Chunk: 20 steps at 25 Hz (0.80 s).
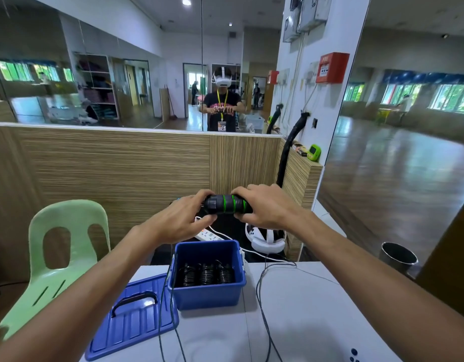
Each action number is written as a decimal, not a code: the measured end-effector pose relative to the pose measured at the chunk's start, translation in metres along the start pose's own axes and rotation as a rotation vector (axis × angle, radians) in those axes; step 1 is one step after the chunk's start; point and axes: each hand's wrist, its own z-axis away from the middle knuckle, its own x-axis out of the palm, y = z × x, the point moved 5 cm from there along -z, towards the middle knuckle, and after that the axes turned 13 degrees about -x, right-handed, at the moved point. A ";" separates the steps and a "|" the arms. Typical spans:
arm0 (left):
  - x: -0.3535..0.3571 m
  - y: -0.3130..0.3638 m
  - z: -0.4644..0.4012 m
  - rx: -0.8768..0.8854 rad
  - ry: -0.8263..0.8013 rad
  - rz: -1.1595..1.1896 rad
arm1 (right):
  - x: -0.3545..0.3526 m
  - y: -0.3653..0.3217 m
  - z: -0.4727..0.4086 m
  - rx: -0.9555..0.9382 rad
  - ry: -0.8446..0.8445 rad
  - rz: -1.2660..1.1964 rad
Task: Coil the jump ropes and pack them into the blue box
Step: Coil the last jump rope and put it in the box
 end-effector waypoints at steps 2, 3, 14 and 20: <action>-0.006 0.002 0.001 0.007 0.009 -0.008 | -0.002 0.001 0.000 0.009 0.007 -0.054; -0.009 0.002 0.001 0.012 0.013 -0.013 | -0.003 0.001 0.000 0.018 0.006 -0.093; 0.045 -0.015 0.023 -0.463 0.107 0.346 | -0.020 0.026 -0.014 0.222 0.037 -0.216; 0.080 0.036 -0.003 -0.501 0.127 0.387 | -0.020 0.028 -0.021 0.298 0.059 -0.333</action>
